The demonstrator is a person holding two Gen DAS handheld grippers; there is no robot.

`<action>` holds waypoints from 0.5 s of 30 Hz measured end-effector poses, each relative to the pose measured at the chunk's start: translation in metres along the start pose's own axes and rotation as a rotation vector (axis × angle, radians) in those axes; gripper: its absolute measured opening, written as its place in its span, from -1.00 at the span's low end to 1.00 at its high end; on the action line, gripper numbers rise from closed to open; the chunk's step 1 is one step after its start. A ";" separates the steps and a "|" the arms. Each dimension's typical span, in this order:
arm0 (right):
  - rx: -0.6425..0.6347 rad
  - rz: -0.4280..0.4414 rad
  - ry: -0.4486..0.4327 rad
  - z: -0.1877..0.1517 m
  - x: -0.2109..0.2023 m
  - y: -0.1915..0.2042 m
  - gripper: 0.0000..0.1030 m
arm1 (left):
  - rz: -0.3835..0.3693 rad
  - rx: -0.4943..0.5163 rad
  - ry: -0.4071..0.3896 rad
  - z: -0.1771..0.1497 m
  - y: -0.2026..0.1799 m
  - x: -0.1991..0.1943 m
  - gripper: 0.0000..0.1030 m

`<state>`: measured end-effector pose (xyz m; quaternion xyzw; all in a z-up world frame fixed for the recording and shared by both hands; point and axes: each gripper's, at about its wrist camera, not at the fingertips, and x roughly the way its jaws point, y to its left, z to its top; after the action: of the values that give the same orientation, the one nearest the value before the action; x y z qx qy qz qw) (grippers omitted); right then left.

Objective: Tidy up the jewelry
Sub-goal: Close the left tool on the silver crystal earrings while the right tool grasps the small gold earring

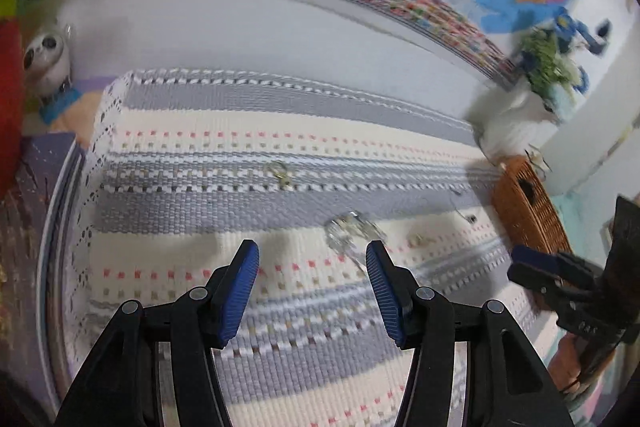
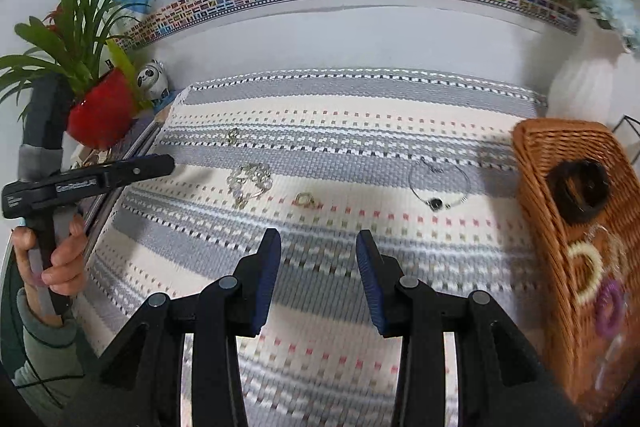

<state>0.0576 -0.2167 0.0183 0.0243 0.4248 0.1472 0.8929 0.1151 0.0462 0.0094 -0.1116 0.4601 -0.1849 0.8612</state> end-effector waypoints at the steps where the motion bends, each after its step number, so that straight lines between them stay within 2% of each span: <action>1: 0.004 0.011 0.004 0.003 0.004 -0.002 -0.18 | -0.003 -0.029 0.000 0.005 0.005 0.002 0.11; 3: 0.012 0.025 0.014 0.010 0.012 -0.008 -0.18 | -0.005 -0.052 -0.010 0.014 0.007 0.003 0.11; 6: -0.013 0.017 0.018 0.020 0.022 -0.010 -0.18 | 0.008 -0.026 -0.010 0.024 -0.001 0.010 0.10; 10: -0.047 0.020 0.012 0.026 0.041 -0.009 -0.18 | -0.031 0.009 -0.011 0.018 -0.012 0.033 0.09; 11: -0.048 0.032 0.013 0.026 0.048 -0.010 -0.18 | -0.034 0.019 -0.015 0.016 -0.013 0.037 0.01; 12: -0.046 0.048 0.015 0.026 0.054 -0.012 -0.18 | -0.022 0.033 -0.007 0.013 -0.013 0.042 -0.33; 13: -0.044 0.057 0.017 0.026 0.059 -0.013 -0.18 | -0.007 0.039 0.011 0.012 -0.012 0.047 -0.57; 15: -0.047 0.063 0.021 0.027 0.069 -0.014 -0.18 | -0.025 0.027 0.006 0.013 -0.007 0.047 -0.57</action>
<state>0.1230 -0.2085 -0.0182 0.0154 0.4297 0.1854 0.8836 0.1480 0.0202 -0.0167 -0.1052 0.4586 -0.2024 0.8588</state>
